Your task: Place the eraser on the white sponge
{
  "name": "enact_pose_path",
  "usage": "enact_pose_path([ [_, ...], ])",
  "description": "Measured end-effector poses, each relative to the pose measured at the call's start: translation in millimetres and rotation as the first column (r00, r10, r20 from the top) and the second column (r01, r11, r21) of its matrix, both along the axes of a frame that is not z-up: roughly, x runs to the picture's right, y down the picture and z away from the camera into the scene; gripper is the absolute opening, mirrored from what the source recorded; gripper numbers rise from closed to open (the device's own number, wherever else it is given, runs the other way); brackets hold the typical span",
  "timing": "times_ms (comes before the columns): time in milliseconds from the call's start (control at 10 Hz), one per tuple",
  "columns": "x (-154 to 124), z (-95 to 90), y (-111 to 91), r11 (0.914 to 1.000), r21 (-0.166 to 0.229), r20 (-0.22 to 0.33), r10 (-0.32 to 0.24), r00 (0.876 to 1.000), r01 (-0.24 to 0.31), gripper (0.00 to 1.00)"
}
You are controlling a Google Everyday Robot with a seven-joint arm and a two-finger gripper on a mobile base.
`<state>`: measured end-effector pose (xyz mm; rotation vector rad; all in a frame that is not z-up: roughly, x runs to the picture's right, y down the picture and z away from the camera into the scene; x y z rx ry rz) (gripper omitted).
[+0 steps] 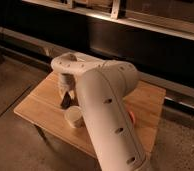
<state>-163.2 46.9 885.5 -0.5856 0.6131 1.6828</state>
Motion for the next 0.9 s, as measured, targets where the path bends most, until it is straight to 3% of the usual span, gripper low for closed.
enact_pose_path([
  [400, 19, -23.9, -22, 0.9990, 0.028, -0.062, -0.034, 0.997, 0.036, 0.00],
  [900, 47, -51.4, -51, 0.9956, 0.083, -0.106, 0.051, 0.993, -0.042, 0.00],
])
